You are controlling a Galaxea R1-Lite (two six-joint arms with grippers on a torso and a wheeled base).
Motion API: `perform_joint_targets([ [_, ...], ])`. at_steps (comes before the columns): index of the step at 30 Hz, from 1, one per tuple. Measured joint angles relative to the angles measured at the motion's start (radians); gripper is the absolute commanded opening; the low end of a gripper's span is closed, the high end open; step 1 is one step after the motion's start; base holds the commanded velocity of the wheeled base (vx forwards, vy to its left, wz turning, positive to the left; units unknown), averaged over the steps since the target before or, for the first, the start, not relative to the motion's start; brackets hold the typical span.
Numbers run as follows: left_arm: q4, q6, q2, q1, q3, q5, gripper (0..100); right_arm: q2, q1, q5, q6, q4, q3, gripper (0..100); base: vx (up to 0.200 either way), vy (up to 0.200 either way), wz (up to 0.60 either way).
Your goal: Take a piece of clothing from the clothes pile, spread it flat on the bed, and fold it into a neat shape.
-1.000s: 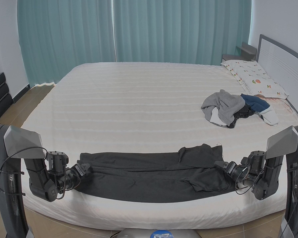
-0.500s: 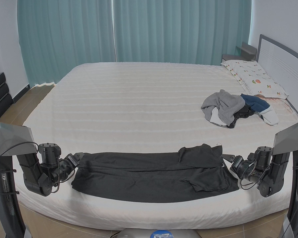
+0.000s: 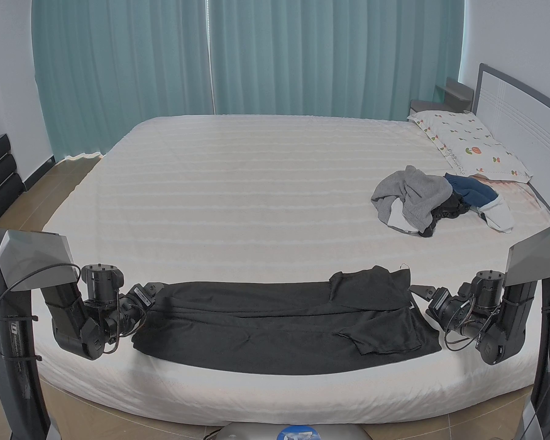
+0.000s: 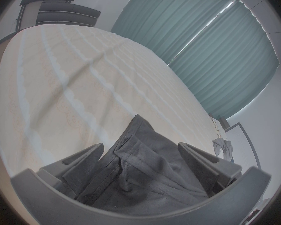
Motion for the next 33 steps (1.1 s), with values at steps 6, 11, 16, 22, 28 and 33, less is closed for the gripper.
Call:
perform_joint_targets([
  [6, 0.014, -0.001, 0.008, -0.006, -0.026, 0.002, 0, -0.033, 0.007, -0.020, 0.000, 0.000, 0.019, 100, 0.000, 0.000, 0.00],
  [11, 0.013, -0.001, 0.014, -0.005, -0.041, 0.037, 0, -0.069, 0.036, -0.084, 0.018, 0.021, 0.021, 100, 0.000, 0.000, 0.00],
  [16, 0.005, -0.001, 0.014, -0.005, -0.053, 0.090, 0, -0.109, 0.106, -0.175, 0.051, 0.113, -0.002, 100, 0.000, 0.000, 0.00],
  [22, -0.031, -0.003, 0.005, -0.013, -0.059, 0.120, 0, -0.155, 0.199, -0.224, 0.151, 0.189, -0.045, 100, 0.000, 0.000, 0.00],
  [28, -0.057, -0.004, -0.003, -0.018, -0.057, 0.124, 0, -0.149, 0.229, -0.236, 0.177, 0.223, -0.091, 100, 0.000, 0.000, 0.00],
  [33, -0.066, -0.031, -0.006, -0.019, -0.057, 0.124, 0, -0.098, 0.226, -0.257, 0.183, 0.259, -0.133, 100, 0.000, 0.000, 0.00],
])
